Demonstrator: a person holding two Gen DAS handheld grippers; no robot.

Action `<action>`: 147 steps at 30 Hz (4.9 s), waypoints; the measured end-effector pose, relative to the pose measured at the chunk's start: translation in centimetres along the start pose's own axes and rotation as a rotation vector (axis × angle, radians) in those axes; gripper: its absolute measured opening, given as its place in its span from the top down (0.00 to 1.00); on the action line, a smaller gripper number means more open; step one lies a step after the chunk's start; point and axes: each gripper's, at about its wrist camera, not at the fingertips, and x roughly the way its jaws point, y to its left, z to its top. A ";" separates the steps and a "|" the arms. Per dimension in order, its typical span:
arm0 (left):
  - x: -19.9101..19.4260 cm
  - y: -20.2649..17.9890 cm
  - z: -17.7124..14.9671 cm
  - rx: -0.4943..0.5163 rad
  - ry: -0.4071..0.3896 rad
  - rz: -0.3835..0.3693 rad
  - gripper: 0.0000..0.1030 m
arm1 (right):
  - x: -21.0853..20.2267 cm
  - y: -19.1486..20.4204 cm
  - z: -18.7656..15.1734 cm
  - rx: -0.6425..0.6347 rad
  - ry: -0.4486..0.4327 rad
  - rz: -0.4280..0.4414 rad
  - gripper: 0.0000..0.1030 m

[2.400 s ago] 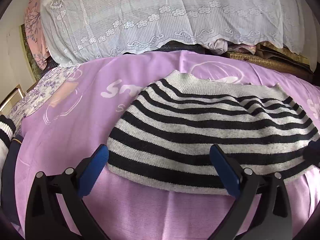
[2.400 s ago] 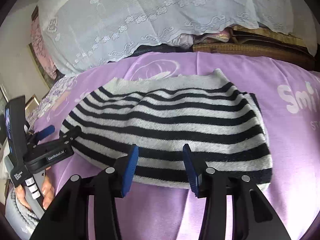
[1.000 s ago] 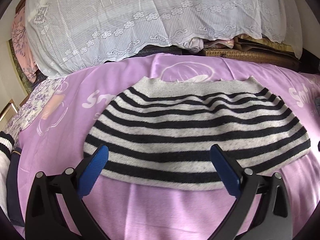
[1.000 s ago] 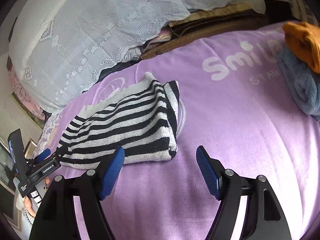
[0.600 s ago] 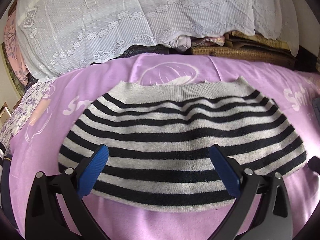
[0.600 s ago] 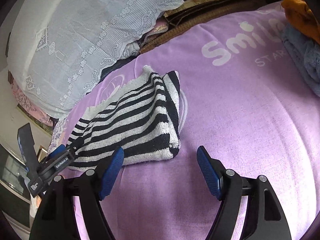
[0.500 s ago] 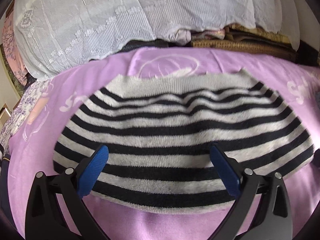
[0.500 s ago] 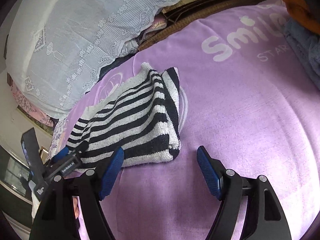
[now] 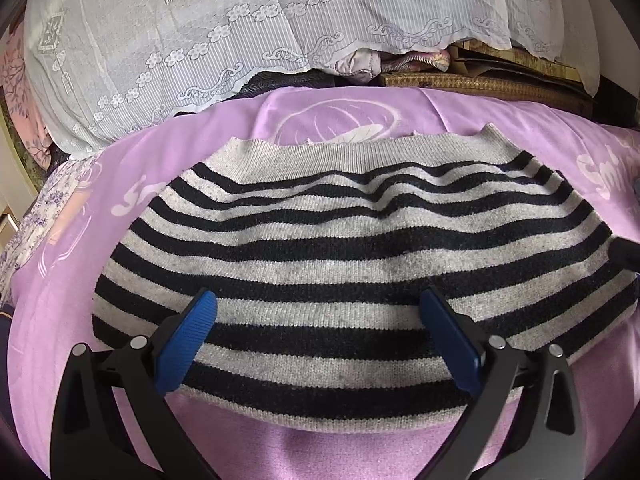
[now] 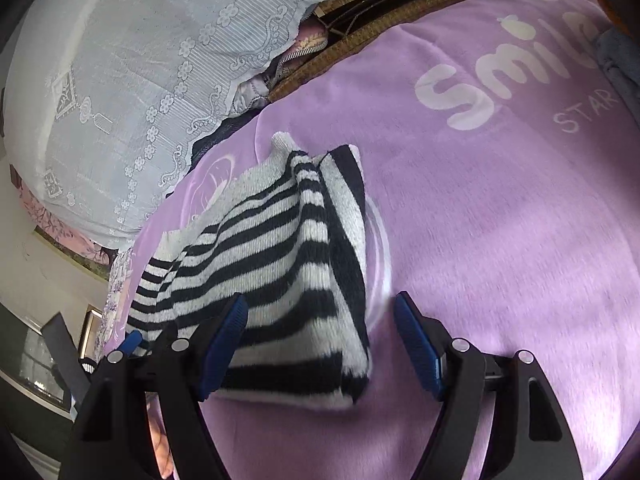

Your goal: Fold small clothes

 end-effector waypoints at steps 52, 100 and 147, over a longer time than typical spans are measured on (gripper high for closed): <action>-0.6 2.3 1.4 -0.055 0.004 -0.110 0.04 | -2.2 8.6 -1.0 -0.218 -0.201 -0.067 0.77; -2.4 -2.4 13.0 0.154 0.137 -0.440 0.72 | -1.5 17.2 -6.2 -0.633 -0.247 -0.091 0.76; -0.2 21.3 5.5 -0.123 0.057 -0.088 0.44 | 5.0 31.7 -12.9 -0.957 -0.063 0.104 0.49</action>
